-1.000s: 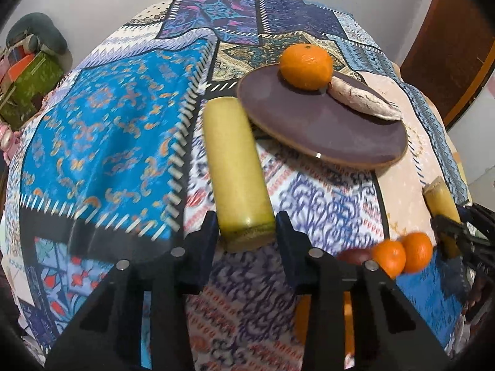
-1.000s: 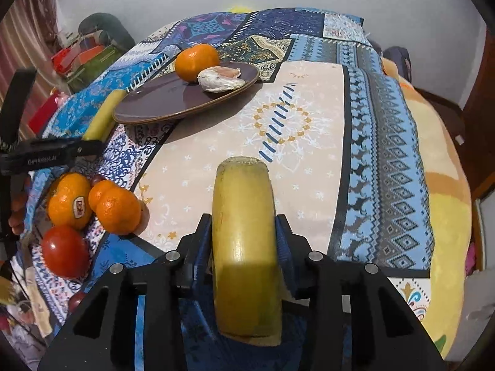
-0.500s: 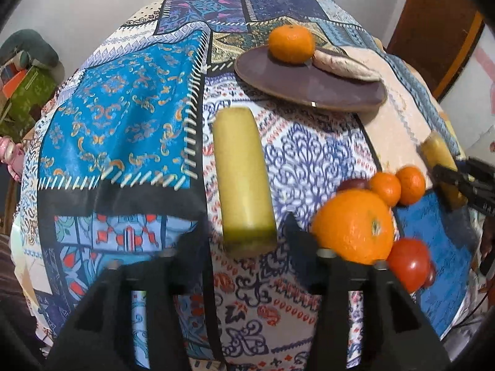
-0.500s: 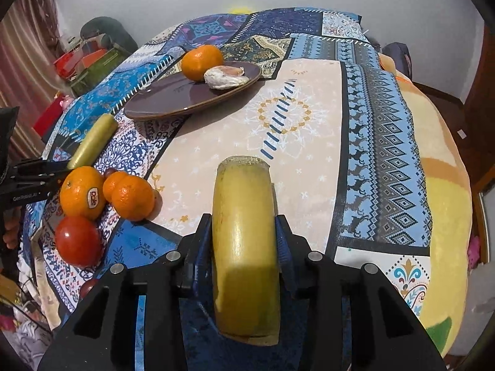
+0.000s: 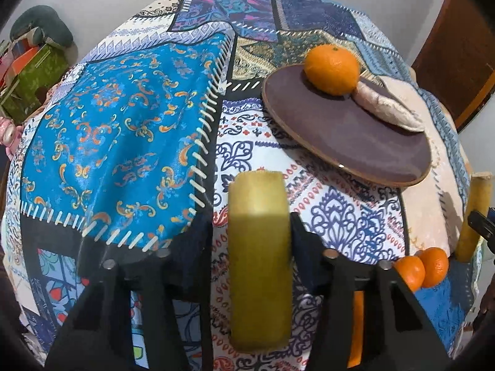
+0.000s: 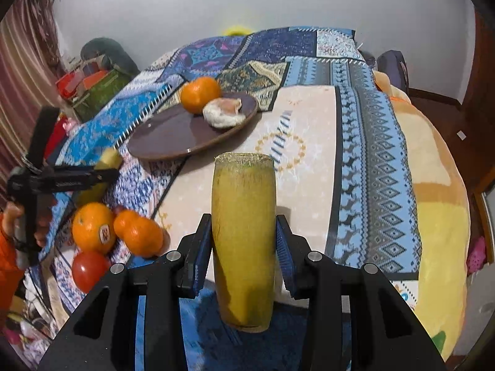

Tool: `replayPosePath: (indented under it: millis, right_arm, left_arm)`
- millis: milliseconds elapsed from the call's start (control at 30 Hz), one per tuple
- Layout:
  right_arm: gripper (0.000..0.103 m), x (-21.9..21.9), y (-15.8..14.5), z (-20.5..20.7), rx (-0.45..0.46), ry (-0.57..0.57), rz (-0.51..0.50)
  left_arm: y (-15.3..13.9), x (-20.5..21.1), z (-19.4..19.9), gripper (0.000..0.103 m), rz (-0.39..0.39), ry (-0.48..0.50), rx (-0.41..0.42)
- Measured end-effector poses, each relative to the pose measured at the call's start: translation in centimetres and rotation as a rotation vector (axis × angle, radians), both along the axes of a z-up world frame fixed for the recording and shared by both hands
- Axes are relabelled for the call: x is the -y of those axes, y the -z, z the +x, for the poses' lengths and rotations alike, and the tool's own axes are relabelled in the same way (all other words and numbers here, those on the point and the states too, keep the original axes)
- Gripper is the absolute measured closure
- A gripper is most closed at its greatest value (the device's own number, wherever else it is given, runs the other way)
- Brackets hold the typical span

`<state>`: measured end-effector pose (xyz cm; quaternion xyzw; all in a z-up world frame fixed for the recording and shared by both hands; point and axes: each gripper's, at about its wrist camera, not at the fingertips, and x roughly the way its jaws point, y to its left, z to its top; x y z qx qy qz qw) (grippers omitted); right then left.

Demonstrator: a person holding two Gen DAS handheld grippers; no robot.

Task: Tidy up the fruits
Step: 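Lower both yellow cylinders onto the brown plate beside the orange and release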

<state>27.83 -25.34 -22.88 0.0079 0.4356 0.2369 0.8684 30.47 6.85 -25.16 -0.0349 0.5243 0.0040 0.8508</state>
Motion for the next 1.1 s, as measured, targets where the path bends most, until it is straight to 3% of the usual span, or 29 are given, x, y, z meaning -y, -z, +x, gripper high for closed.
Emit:
replayPosePath:
  millis: [267,667,867,1100]
  right_arm:
    - [0.067,-1.2,-2.3,0.3,0.064,-0.012,0.019]
    - [0.067,-3.9,-5.8,2.1,0.17,-0.037,0.037]
    - [0.067,-5.9,-6.5,3.4,0.203,-0.061,0.027]
    - [0.067,-7.9,-6.1,5.5,0.201,-0.086,0.017]
  left_arm:
    - [-2.9,1.2,-1.9,0.065,0.046,0.047,0.086]
    - [-9.5,1.8,-2.6,0.066,-0.035,0.021,0.277]
    - [-10.6,2.5,-1.3,0.066,-0.066,0.047,0.305]
    - [-9.7,3.8,0.3,0.066,-0.064,0.107,0.289]
